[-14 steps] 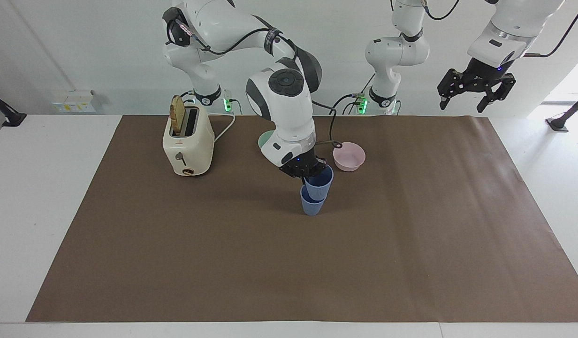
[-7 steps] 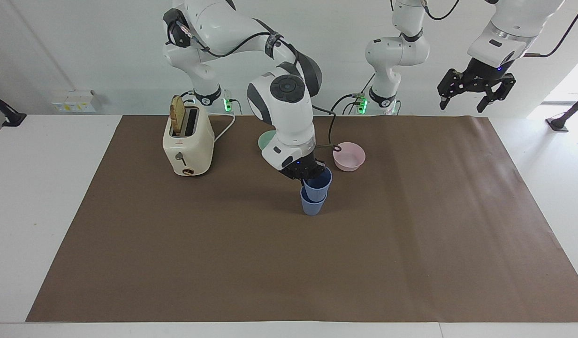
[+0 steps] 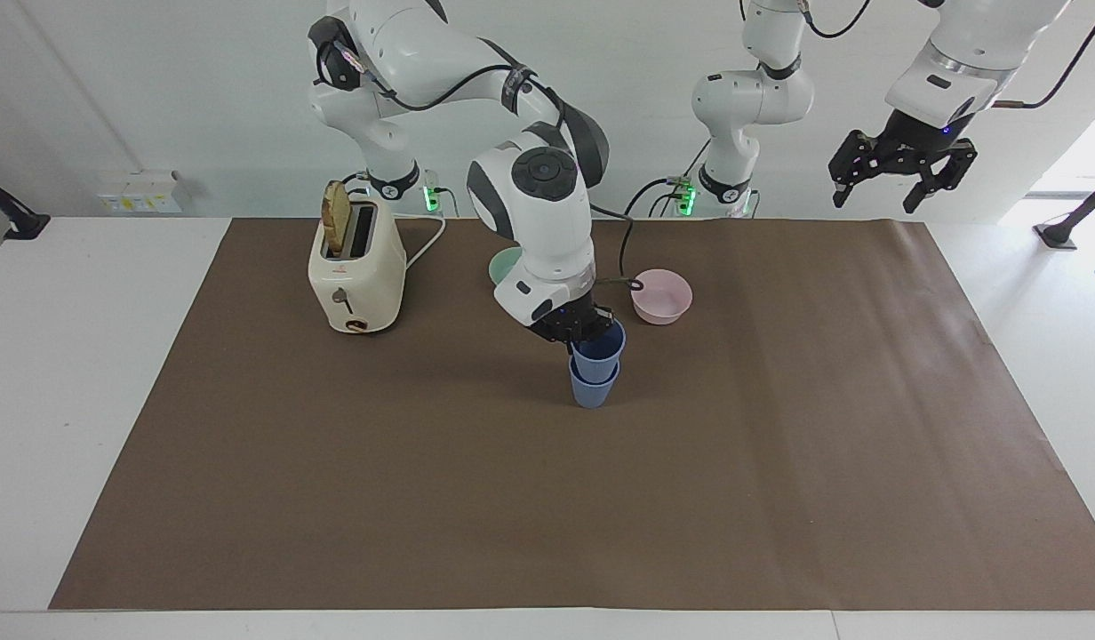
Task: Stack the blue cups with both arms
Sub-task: 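Lower the blue cup into the placed cup and open the right gripper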
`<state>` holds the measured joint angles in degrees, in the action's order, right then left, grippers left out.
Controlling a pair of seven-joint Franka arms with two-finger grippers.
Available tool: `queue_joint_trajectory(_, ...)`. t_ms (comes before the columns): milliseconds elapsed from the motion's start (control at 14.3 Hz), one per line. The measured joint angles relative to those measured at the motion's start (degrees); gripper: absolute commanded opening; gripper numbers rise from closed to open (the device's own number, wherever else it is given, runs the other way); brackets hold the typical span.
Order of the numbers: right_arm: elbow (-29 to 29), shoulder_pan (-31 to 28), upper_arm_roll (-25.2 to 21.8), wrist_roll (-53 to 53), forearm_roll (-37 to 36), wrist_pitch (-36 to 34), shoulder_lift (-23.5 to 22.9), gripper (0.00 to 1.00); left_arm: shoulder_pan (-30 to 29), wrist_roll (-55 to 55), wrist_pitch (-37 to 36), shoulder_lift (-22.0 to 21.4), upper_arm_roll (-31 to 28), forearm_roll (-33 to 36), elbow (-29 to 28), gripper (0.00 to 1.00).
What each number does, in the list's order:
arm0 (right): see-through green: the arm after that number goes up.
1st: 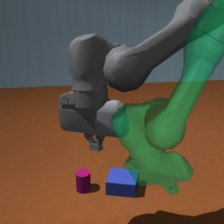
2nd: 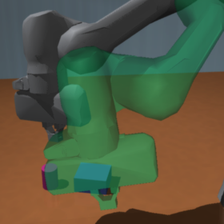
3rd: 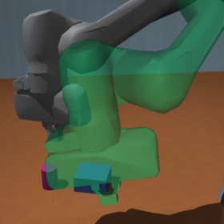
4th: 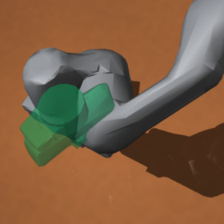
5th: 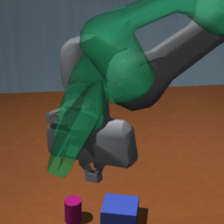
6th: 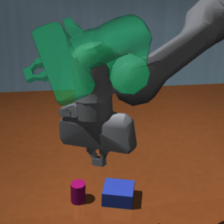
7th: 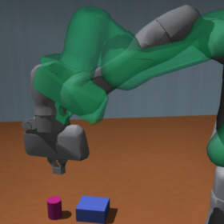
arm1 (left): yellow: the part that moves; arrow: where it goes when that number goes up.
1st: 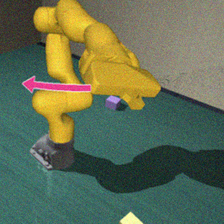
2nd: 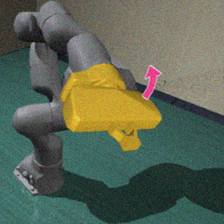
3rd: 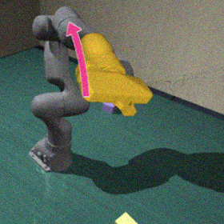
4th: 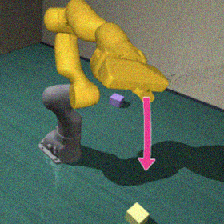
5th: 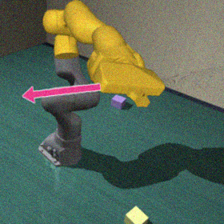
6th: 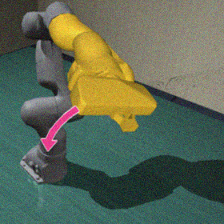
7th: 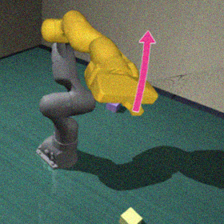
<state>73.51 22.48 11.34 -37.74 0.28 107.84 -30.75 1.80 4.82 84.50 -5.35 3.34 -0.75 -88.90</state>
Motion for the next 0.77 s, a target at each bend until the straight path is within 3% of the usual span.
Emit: queue_joint_trajectory(767, 1.65, -0.31, 0.11, 0.11, -0.53, 3.65, -1.02, 0.0, 0.0, 0.0, -0.01, 0.0, 0.0, 0.0, 0.0, 1.0)
